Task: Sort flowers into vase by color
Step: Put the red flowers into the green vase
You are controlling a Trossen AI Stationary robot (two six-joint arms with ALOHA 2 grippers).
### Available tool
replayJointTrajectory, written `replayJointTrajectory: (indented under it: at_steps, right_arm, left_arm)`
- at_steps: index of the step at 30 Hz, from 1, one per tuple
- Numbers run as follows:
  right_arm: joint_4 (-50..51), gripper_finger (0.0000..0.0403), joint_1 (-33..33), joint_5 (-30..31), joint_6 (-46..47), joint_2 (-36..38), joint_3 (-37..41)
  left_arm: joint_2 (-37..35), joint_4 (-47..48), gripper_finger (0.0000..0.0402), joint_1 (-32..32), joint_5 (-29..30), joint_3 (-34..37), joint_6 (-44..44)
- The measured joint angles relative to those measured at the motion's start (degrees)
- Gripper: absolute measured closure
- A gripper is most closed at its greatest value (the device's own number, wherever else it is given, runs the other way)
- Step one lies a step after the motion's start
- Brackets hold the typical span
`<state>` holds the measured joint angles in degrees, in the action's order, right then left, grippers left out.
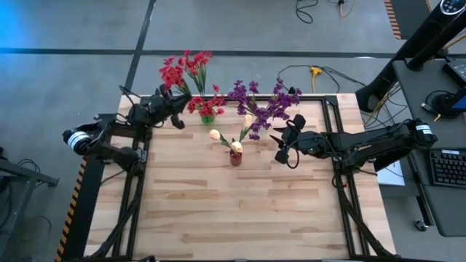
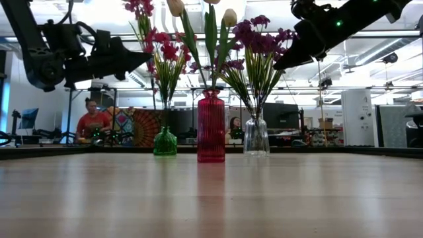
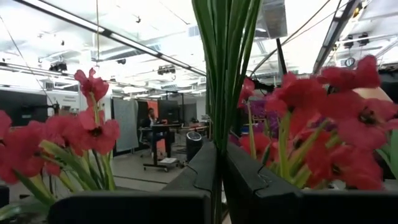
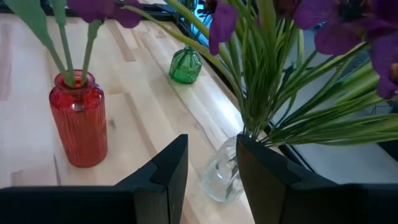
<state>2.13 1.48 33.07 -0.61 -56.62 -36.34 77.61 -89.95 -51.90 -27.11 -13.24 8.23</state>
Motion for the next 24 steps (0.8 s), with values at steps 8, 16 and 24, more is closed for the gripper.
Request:
replayJointTrajectory:
  at_steps: [8, 16, 24]
  right_arm:
    - [-1.66, 0.0275, 0.00, -0.01, 0.57, 0.00, 0.00]
    - [-2.70, 0.0275, 0.00, 0.01, 1.02, 0.00, 0.00]
    - [-2.89, 0.0275, 0.00, 0.01, 1.27, 0.00, 0.00]
  left_arm:
    - [3.78, -0.04, 0.0401, 0.00, 0.15, -4.13, -0.03]
    - [9.40, -0.04, 0.0401, -0.04, 0.60, -7.37, 0.38]
    - [10.28, -0.02, 0.0401, -0.07, 1.03, -7.45, -1.05]
